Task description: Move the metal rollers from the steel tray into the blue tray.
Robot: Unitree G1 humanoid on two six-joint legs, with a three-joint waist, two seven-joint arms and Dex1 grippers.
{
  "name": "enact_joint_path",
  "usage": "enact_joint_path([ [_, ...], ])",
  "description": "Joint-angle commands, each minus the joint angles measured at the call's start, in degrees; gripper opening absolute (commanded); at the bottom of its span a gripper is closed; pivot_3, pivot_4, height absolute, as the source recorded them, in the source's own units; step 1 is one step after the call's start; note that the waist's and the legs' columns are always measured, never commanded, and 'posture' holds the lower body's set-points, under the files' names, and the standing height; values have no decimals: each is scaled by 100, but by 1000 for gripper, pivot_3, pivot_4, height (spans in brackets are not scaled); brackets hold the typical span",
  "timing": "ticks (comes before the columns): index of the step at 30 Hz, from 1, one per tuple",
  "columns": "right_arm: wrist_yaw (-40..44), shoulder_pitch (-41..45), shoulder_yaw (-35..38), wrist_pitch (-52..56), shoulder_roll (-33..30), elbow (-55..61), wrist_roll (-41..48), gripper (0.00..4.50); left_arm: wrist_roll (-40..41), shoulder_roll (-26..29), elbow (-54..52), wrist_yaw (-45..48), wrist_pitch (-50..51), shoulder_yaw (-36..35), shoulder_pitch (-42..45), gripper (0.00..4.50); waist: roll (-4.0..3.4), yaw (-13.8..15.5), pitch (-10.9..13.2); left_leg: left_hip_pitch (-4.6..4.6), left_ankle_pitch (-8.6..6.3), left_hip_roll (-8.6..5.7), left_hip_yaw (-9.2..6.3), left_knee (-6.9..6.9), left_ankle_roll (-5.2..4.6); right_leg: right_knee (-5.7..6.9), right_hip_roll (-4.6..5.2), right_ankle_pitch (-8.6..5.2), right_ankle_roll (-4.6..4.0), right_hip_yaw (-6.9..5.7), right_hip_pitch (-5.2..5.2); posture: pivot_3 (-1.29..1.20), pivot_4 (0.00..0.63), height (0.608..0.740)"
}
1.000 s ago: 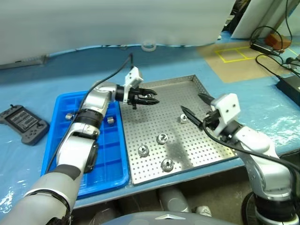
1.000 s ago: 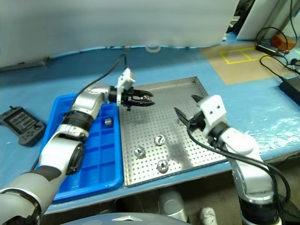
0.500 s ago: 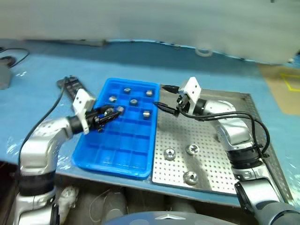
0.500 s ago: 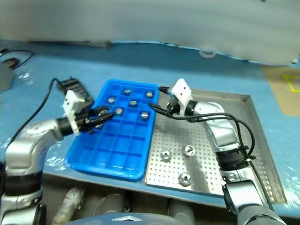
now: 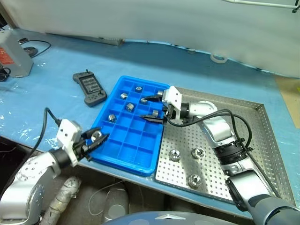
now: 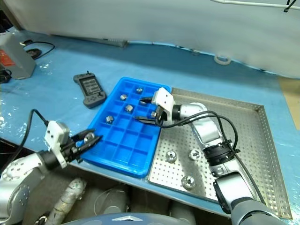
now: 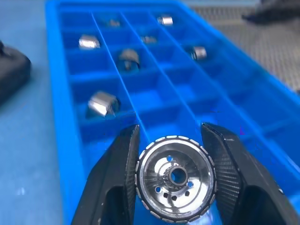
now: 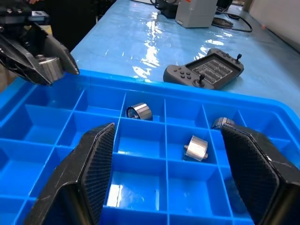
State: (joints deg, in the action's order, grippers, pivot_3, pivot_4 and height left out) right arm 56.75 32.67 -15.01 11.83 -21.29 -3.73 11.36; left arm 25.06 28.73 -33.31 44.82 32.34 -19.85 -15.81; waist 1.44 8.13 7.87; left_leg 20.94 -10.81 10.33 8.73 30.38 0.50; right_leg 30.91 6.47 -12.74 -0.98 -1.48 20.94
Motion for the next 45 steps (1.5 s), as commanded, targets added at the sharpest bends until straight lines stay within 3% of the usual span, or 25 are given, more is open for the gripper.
enact_joint_path([
  [1,-59,-45,36,-93,-4,230,-22,3758,33,36,147,-65,-435,-262,-80,1695,0,31,0,0,10,23,-2,-4,17,-1,-20,0,0,0,3,279,150,740],
  [10,-140,-64,24,-160,33,194,-158,3758,5,149,503,-282,-535,18,22,1695,5,41,-3,-34,44,68,-3,-33,85,10,-68,2,2,3,-2,267,150,740],
  [18,-211,-47,83,-136,42,172,-174,3758,-90,398,690,-410,-563,94,317,4224,9,37,-6,-47,48,66,-5,-31,91,30,-68,2,2,9,-2,251,150,740],
  [25,-418,-146,299,-8,-77,358,-131,3758,556,614,863,-141,-277,210,1546,4224,15,49,-10,-52,53,60,-2,-24,99,54,-69,2,1,12,-4,187,150,740],
  [28,-609,-221,535,154,-174,509,-58,3758,929,724,1134,62,294,571,2288,4224,17,28,-11,-55,57,53,4,-19,105,69,-69,2,1,16,-3,144,150,740],
  [31,-789,-424,799,338,-314,787,1,3758,812,633,1663,319,379,1217,3089,4224,13,27,-12,-66,62,47,24,-19,112,79,-69,2,1,22,-6,103,150,740],
  [39,-1712,-1536,1689,883,-709,1973,-23,3758,-211,-52,4103,1783,-321,3232,5212,4224,39,-227,-39,-81,62,43,52,-22,112,75,-71,4,3,39,-11,-131,150,740],
  [42,-2000,-1937,1807,1021,-736,2361,-90,3758,-478,-304,4660,2173,-457,3651,5666,4224,38,-457,-45,-85,60,42,61,-22,108,74,-76,8,8,43,-9,-228,150,740],
  [45,-2455,-2497,1947,1182,-596,2916,-156,3758,-756,-945,5614,2360,-950,3853,6294,4224,37,-603,-45,-85,56,48,66,-23,104,70,-80,6,5,42,-8,-294,150,740],
])
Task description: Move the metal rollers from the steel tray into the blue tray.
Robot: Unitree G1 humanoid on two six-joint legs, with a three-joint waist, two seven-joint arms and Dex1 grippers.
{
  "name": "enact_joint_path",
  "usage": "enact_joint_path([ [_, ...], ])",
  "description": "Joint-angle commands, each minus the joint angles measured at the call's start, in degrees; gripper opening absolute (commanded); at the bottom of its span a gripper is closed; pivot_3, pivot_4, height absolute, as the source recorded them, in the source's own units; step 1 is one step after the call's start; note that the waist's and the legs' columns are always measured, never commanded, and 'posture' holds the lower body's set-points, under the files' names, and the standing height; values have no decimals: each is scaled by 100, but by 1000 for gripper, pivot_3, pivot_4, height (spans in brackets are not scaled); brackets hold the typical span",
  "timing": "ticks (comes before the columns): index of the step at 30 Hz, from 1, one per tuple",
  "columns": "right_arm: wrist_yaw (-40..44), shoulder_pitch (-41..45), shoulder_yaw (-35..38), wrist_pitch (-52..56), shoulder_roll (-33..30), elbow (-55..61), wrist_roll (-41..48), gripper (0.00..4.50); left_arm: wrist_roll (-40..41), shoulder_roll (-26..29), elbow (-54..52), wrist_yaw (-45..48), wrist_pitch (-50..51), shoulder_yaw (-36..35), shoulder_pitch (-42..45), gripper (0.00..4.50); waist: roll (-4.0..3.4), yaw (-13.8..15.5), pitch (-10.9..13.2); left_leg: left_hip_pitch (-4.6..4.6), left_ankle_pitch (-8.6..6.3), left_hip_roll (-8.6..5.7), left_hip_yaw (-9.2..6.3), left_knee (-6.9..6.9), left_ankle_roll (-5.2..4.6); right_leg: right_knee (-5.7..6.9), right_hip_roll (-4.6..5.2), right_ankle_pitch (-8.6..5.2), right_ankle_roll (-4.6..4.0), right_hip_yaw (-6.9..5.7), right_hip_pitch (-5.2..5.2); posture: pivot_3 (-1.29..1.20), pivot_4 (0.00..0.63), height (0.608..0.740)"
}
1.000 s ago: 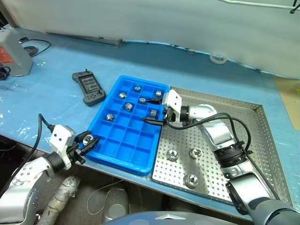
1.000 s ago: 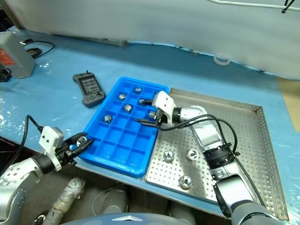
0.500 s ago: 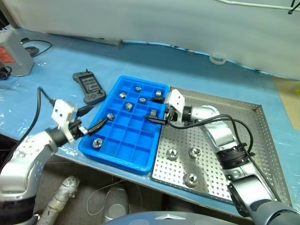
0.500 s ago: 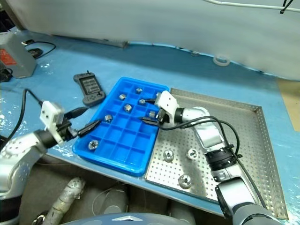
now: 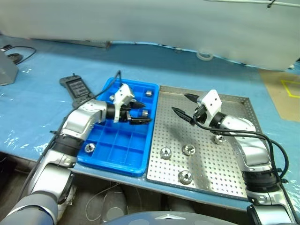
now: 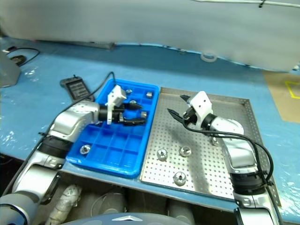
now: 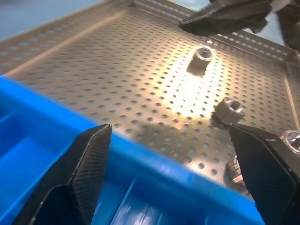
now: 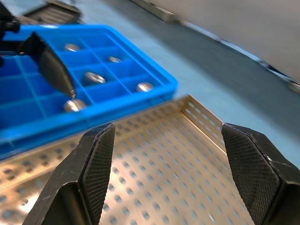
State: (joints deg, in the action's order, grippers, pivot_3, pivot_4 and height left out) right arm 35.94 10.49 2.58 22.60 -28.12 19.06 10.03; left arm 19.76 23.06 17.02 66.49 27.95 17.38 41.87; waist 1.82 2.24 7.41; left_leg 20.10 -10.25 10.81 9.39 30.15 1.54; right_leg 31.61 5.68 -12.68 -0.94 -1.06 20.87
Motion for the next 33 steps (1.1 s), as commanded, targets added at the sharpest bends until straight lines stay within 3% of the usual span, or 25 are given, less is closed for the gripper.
enact_joint_path([
  [1,-510,-414,231,153,138,799,-26,3758,-350,-594,972,213,-733,163,718,4224,-1,-44,0,2,-3,2,0,-1,-5,-6,-2,-1,-1,0,-2,-342,150,740],
  [11,-1520,-1363,1234,459,285,1859,-119,3758,-1169,-2570,4110,47,-2393,44,2152,4224,-24,-509,-16,1,-60,-28,72,45,-100,-47,51,-2,-7,74,-9,-583,150,740],
  [15,-1913,-1599,1747,671,440,2365,-64,3758,-1530,-3188,5035,-435,-2846,-36,2444,4224,-52,-717,-32,12,-99,-45,76,72,-193,-75,62,-2,-7,102,-12,-647,150,740],
  [23,-2151,-2285,1784,970,567,3107,-165,3758,-2047,-4088,5665,-1533,-3196,-138,2628,4224,-80,-1419,-46,52,-142,-84,75,118,-254,-99,98,-3,-8,95,-11,-745,150,740],
  [33,-2331,-2485,1574,1090,618,3325,-270,3758,-2186,-4493,5776,-1985,-3221,-306,2631,4224,-133,-2300,-68,161,-200,-132,38,208,-347,-192,177,-3,-5,-30,-25,-776,150,740],
])
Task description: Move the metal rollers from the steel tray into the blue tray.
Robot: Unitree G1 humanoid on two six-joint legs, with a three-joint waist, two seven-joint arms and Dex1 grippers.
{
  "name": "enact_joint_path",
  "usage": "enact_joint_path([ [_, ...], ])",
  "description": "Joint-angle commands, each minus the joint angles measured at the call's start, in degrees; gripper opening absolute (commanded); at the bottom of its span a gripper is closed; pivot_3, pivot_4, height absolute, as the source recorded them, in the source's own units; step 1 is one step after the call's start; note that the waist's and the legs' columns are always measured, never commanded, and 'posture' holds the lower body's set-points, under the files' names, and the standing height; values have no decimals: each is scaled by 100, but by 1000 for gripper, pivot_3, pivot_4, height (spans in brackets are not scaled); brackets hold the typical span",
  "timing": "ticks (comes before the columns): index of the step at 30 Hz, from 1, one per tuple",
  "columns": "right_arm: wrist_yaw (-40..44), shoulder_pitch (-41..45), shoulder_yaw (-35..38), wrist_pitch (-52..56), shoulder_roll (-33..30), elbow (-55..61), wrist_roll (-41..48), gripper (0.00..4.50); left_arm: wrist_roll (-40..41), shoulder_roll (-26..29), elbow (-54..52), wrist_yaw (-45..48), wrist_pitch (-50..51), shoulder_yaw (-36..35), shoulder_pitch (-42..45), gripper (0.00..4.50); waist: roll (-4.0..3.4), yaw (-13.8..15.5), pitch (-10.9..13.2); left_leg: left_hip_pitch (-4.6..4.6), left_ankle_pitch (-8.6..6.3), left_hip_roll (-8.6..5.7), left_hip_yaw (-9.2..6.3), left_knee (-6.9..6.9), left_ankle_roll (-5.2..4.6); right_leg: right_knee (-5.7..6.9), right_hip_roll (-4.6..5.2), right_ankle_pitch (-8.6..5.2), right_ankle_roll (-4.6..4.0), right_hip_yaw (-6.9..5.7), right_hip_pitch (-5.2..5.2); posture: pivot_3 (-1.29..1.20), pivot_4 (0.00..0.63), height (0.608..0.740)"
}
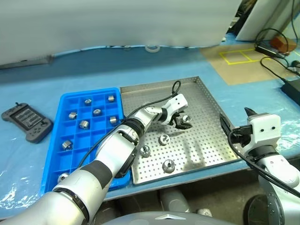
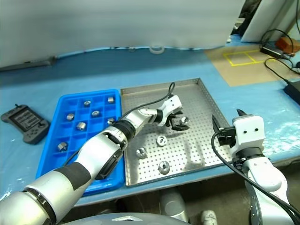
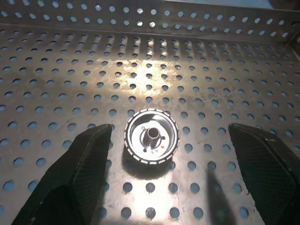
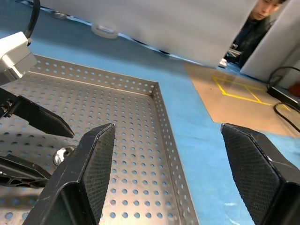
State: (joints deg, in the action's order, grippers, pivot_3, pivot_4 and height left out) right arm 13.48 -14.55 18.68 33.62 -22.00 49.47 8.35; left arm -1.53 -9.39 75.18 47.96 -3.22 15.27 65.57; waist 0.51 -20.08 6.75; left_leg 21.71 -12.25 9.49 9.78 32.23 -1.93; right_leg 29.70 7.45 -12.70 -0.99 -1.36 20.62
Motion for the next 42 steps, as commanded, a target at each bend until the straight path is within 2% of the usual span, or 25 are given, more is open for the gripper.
enact_joint_path([
  [1,-91,19,-47,-15,7,273,-104,3758,-99,-1274,-18,-196,-113,-70,236,4224,-3,-125,-2,6,-5,-3,-1,5,-7,-1,5,0,-1,-6,-1,-776,150,740],
  [12,-233,-253,-189,-34,111,369,-258,3758,-479,-1523,126,-754,56,17,1,4224,-22,-470,2,18,-35,-83,-16,20,-57,-18,84,-1,10,-30,-22,-814,150,740],
  [15,-265,-322,-248,-27,161,412,-305,3758,-555,-1558,156,-843,102,45,-92,4224,-24,-590,3,21,-42,-97,-27,25,-66,-37,92,-17,38,-32,-38,-823,150,740],
  [18,-287,-382,-268,-19,173,442,-329,3758,-598,-1530,177,-778,153,56,-205,3610,-30,-675,4,27,-47,-104,-34,30,-74,-42,95,-18,40,-33,-39,-825,150,740],
  [21,-294,-429,-264,-33,184,445,-334,3758,-770,-1487,189,-899,145,171,-248,2664,-34,-732,4,31,-47,-106,-44,30,-74,-42,97,-18,42,-41,-41,-822,150,740],
  [23,-292,-426,-265,-42,190,432,-333,3758,-768,-1479,195,-840,188,146,-247,2664,-35,-756,4,33,-47,-106,-48,30,-74,-42,97,-18,46,-45,-41,-822,150,740],
  [27,-266,-321,-292,-55,159,340,-337,3758,-801,-1437,194,-1103,155,106,-227,1809,-38,-776,4,32,-47,-106,-55,30,-73,-46,97,-24,66,-50,-47,-822,150,740],
  [36,-115,74,-415,-72,75,60,-264,3758,-348,-1131,54,-708,50,-425,33,1763,-48,-758,10,40,-47,-117,-69,30,-73,-48,104,-19,59,-59,-50,-733,150,740],
  [42,451,361,-272,102,-70,-11,385,3758,407,-484,-372,33,270,-1165,451,1763,-52,-703,15,51,-48,-132,-94,29,-78,-47,131,-6,40,-99,-59,-649,150,740],
])
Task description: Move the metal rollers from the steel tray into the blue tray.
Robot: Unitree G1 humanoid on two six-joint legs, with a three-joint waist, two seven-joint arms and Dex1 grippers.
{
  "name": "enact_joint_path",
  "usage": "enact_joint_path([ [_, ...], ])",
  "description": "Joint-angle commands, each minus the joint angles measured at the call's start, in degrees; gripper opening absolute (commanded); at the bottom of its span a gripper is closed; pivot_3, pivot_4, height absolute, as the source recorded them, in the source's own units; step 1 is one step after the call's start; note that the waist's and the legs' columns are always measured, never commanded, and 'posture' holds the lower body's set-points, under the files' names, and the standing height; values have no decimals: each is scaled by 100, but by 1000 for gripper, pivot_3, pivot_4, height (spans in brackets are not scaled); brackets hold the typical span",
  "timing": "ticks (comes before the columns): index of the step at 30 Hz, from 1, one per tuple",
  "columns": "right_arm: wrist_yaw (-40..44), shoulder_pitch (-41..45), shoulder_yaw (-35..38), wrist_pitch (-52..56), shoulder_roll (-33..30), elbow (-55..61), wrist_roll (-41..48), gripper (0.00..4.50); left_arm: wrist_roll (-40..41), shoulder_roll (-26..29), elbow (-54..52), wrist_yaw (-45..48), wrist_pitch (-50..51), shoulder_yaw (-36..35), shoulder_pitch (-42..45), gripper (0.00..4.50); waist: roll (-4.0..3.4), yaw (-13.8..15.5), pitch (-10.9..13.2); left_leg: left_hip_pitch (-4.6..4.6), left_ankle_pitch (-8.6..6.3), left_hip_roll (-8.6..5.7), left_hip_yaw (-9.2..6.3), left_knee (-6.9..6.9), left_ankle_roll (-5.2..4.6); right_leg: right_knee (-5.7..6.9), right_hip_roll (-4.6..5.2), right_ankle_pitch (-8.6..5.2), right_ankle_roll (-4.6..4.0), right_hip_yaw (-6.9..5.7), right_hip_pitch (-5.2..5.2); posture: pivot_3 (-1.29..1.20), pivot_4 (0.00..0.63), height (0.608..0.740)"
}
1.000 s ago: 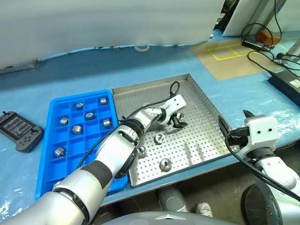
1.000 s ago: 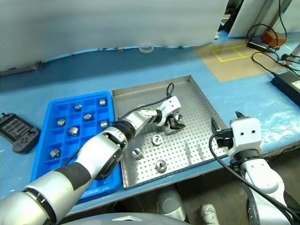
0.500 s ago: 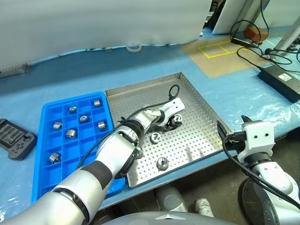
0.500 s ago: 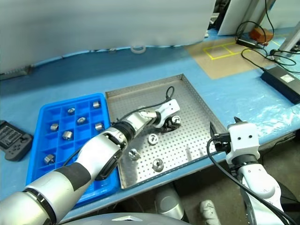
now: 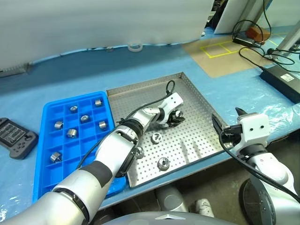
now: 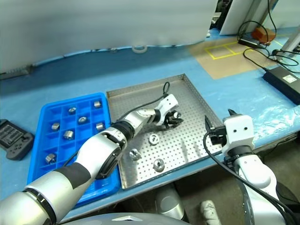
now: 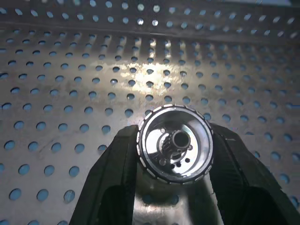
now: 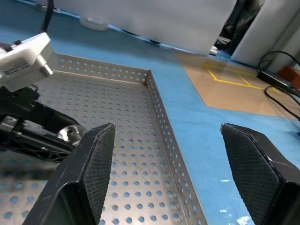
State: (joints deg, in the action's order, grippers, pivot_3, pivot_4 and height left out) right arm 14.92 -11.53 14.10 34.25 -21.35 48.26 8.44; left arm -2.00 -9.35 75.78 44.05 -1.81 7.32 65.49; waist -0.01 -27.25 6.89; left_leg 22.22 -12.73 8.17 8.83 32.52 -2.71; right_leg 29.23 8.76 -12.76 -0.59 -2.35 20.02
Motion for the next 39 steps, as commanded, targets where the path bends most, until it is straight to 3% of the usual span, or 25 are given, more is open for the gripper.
enact_joint_path([
  [1,449,92,265,54,-229,56,495,3758,573,-301,-557,637,192,-470,460,1763,-1,41,4,1,0,-3,-6,0,0,0,6,0,0,-9,-3,-622,150,740],
  [7,954,952,435,13,-735,-728,970,3758,548,797,-1472,1097,47,-519,-64,1763,0,153,16,7,-7,-28,-28,13,-17,4,45,0,-1,-50,-23,-499,150,740],
  [12,1611,2023,-271,-203,-996,-1687,1105,3758,1224,1947,-4069,1783,1210,-761,-1096,1763,9,377,50,9,-1,-18,-39,20,-11,46,49,2,-4,-79,-19,-288,150,740],
  [16,2159,2832,-792,-470,-1000,-2445,1135,3758,1713,2866,-6265,1775,2483,-912,-2146,1763,3,891,62,12,11,27,-42,31,-13,70,43,6,-13,-118,0,-144,150,740],
  [18,2413,3141,-1017,-606,-974,-2783,1129,3758,2046,3234,-7217,1704,3073,-1032,-2644,1763,12,1285,67,9,11,32,-42,29,-14,121,44,4,-23,-123,7,-66,150,740],
  [19,2574,3294,-1159,-674,-948,-2960,1134,3758,2238,3428,-7710,1654,3388,-1143,-2945,1763,16,1473,69,7,11,33,-45,32,-13,158,45,-26,-75,-117,17,-32,150,740],
  [23,3049,3786,-1687,-1010,-778,-3583,1050,3758,2787,4089,-9170,1469,4171,-1577,-4161,1763,16,2318,73,-5,21,40,-42,18,4,179,32,-53,-123,-93,26,56,150,740],
  [25,3254,4029,-1937,-1197,-651,-3892,984,3758,2907,4442,-9837,1452,4276,-1814,-4991,1763,23,2633,72,-10,34,37,-39,13,27,210,5,-90,-222,-73,37,104,150,740],
  [32,3721,4388,-2383,-1544,-369,-4474,908,3758,3304,4585,-11090,873,4421,-2285,-6790,1763,57,3412,108,-47,51,8,-40,-6,60,209,0,-107,-254,-56,6,242,150,740],
  [39,3900,4561,-2532,-1779,-244,-4813,753,3758,3068,4387,-11137,190,4078,-2046,-7211,1763,96,3582,131,-131,152,55,-32,-160,196,193,-67,-127,-179,84,7,263,150,740],
])
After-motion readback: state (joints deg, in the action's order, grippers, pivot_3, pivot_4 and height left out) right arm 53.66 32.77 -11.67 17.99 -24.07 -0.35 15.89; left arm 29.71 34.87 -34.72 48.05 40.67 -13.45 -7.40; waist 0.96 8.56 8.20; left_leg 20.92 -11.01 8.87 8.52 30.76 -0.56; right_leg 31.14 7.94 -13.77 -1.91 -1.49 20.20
